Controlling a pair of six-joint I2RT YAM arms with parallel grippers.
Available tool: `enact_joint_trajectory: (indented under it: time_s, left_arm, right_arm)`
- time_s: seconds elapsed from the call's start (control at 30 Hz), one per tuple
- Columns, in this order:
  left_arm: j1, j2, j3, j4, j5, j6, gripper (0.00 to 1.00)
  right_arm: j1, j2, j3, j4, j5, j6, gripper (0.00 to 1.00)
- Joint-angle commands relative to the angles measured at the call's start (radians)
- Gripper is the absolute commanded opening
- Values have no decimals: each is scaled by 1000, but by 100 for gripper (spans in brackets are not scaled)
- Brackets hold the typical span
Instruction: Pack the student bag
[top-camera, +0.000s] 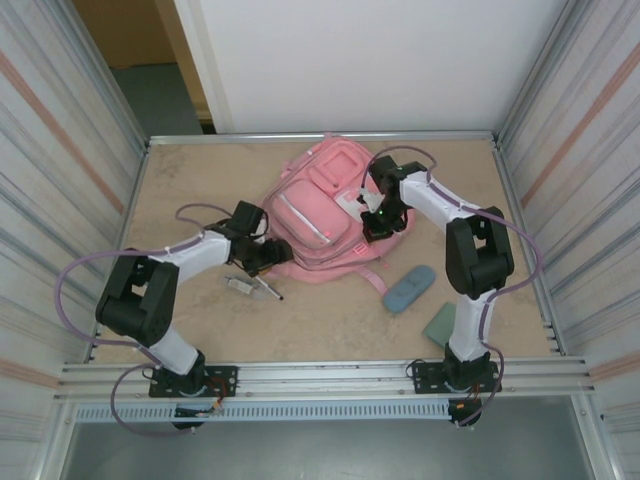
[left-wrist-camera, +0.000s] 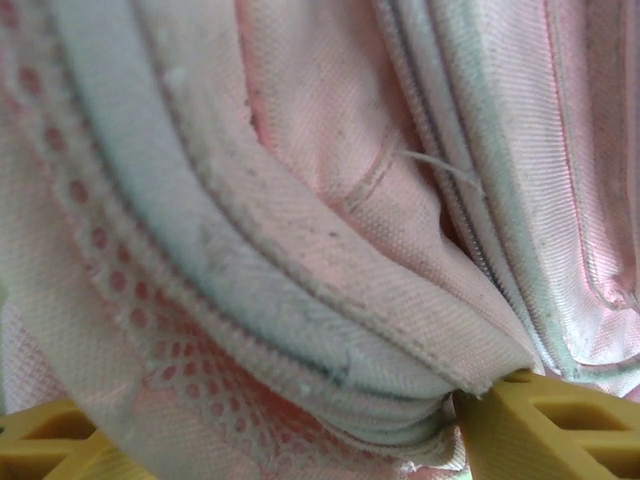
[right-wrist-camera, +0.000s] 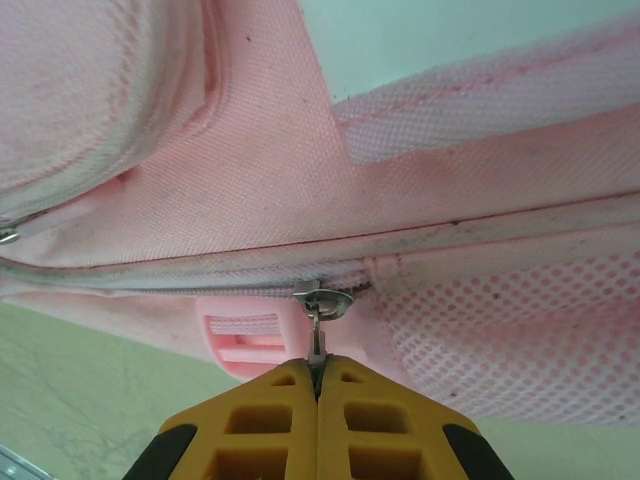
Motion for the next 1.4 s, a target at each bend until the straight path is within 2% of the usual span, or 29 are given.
enact_joint_trajectory:
  time_s: [0.0,0.13,0.33,0.5,0.67,0.87,0.97,1.13,1.27,1.37]
  left_arm:
    - [-80,1,-2,44,-30,-81,69]
    - [-181,4,9,90,-72,-158,69]
    - [-236,36,8,202,-81,-261,64]
    - [-284,102,77,248,-95,-270,63]
    - [-342,203,188,220,-95,-247,63]
    - [-378,182,174,268,-137,-265,69]
    - [-369,149,148,283,-125,-237,64]
    - [-327,89,63,302,-155,-195,46]
    - [-320,85,54,262,-231,-184,40]
    - [-320,110,36,318,-228,-216,36]
  right_arm:
    - [23,0,-10,-126,-26,46,0]
    - [25,-11,-59,-77,-146,64,0]
    - [55,10,-83,-21,-353,88,0]
    - [70,25,-29,10,-420,100,0]
    - [59,29,21,55,-438,125,0]
    - [25,61,62,113,-434,168,0]
    - [38,58,25,134,-446,176,0]
    - [51,12,-98,159,-377,179,0]
    - [76,-10,-178,175,-313,170,0]
    - [96,-10,-195,161,-364,169,0]
